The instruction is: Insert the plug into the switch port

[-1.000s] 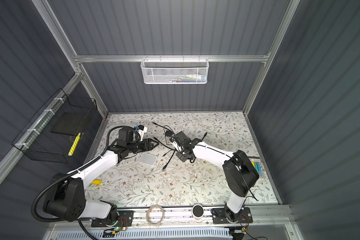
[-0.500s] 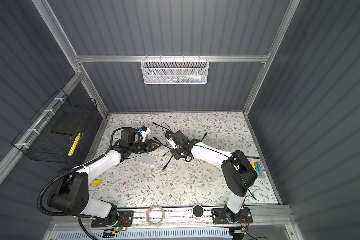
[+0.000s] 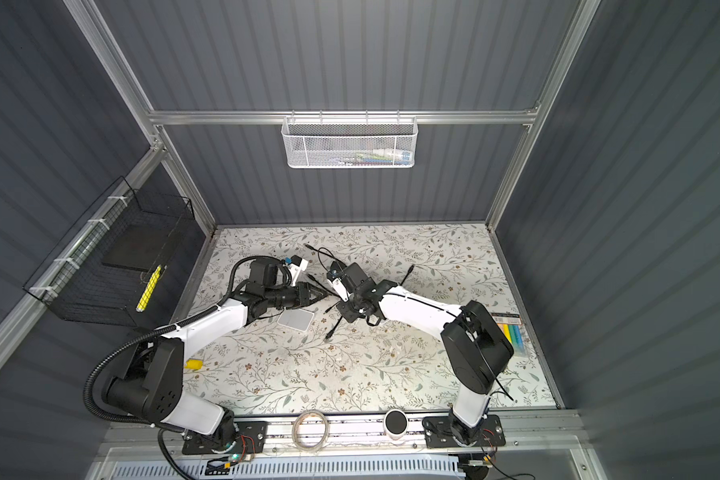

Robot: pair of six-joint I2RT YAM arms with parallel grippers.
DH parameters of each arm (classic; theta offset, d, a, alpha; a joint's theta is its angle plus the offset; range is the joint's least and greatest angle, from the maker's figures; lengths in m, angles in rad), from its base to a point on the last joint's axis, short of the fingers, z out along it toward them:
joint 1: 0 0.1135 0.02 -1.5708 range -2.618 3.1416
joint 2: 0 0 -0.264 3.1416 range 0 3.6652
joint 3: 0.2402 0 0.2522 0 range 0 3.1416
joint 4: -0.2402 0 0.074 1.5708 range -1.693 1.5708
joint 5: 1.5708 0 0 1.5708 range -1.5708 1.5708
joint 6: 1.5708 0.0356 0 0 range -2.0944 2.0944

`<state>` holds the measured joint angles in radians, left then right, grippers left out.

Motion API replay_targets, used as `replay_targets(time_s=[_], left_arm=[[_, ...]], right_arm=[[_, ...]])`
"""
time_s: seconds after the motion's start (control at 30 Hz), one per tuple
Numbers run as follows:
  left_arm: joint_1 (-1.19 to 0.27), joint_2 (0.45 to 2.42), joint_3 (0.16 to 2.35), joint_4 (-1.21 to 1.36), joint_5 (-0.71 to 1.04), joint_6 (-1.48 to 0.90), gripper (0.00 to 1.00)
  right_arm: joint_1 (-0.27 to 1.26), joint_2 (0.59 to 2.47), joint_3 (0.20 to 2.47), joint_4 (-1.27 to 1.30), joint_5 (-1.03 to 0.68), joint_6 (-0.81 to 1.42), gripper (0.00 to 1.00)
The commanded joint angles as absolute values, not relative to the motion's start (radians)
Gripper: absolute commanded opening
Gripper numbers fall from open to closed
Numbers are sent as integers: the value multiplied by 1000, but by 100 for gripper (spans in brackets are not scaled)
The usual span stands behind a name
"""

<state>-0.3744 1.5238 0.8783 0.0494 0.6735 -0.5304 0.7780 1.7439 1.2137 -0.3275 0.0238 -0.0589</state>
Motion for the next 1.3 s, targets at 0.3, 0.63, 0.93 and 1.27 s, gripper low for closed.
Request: replay_targets(time_s=[0.3, 0.63, 0.93, 1.27], left_arm=[[-382, 1536, 862, 66, 675, -531, 16], [-382, 1542, 867, 63, 676, -524, 1], [-382, 1533, 888, 17, 694, -486, 0], [-380, 1548, 962, -132, 884, -352, 0]], right_arm=[[789, 1734, 1203, -311, 14, -39, 0], [791, 1711, 1173, -310, 17, -37, 5], [779, 1671, 1118, -280, 30, -35, 25], [720, 1553, 1025, -119, -268, -97, 27]])
